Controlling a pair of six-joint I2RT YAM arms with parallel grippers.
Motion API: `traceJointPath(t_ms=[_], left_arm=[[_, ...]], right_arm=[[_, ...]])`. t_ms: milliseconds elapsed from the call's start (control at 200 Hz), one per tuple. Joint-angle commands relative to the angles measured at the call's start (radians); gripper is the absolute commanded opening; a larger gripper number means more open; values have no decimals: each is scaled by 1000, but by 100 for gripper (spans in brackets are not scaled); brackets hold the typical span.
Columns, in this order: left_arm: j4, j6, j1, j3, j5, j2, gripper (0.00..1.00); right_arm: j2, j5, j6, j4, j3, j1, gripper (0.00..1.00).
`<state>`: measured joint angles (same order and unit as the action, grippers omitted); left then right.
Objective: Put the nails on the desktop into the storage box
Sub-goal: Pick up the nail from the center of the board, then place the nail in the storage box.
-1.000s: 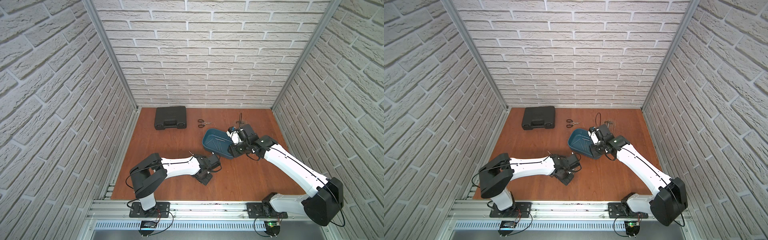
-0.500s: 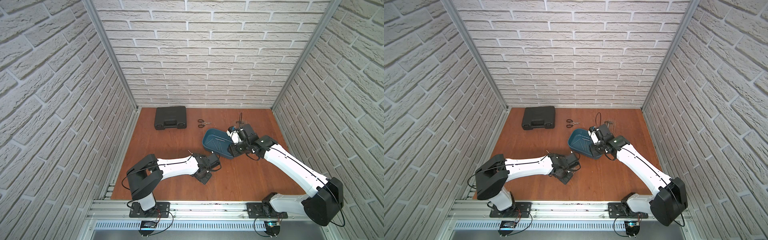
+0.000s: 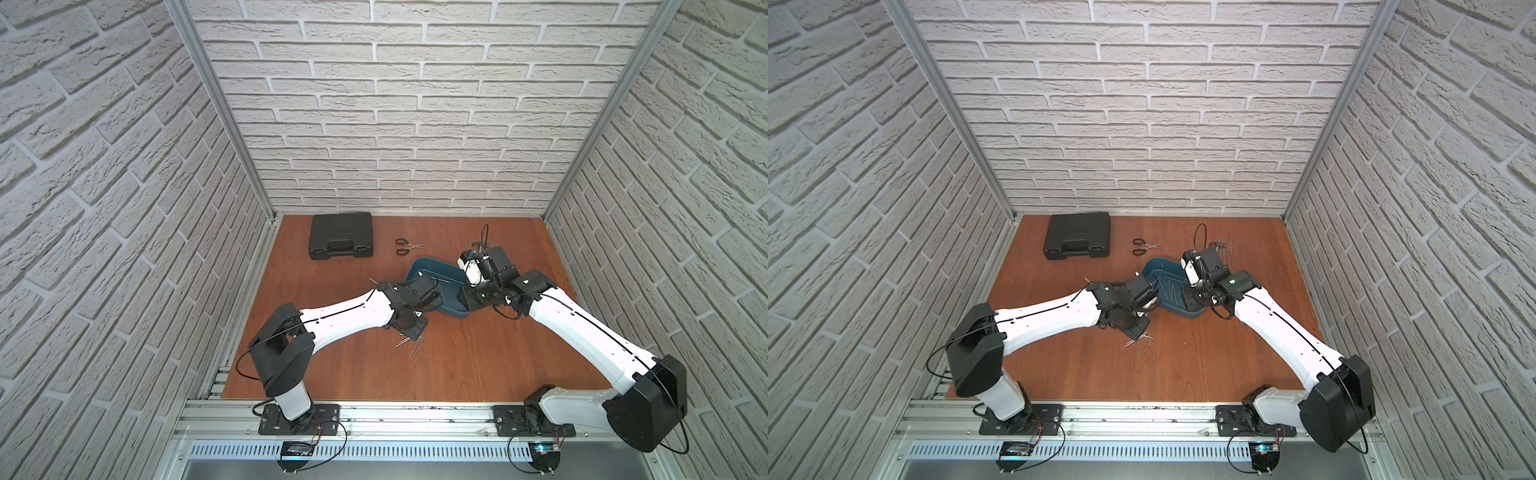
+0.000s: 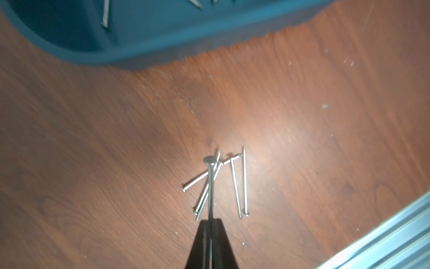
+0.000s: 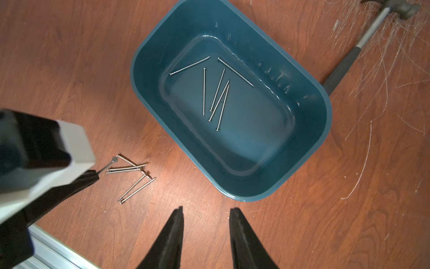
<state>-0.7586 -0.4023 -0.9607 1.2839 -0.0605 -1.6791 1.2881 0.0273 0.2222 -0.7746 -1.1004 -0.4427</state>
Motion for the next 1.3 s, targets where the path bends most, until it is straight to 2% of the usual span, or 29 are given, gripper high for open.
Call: traceJointPath(t_ms=[0, 545, 940, 1045, 1135, 1295], left_arm=[[-30, 50, 32, 87, 23, -45, 0], [-92, 65, 139, 448, 78, -295, 0], [-104, 61, 155, 541, 68, -363, 3], [-101, 59, 156, 553, 62, -360, 11], [-103, 54, 158, 569, 55, -357, 26], [-111, 56, 158, 588, 33, -328, 33]], right_arm=[[-42, -8, 16, 17, 15, 8, 37], [-148, -36, 37, -10, 74, 29, 37], [-173, -32, 31, -32, 76, 32, 38], [-168, -26, 28, -37, 73, 30, 38], [-164, -17, 26, -38, 71, 31, 38], [-154, 11, 26, -31, 73, 30, 38]])
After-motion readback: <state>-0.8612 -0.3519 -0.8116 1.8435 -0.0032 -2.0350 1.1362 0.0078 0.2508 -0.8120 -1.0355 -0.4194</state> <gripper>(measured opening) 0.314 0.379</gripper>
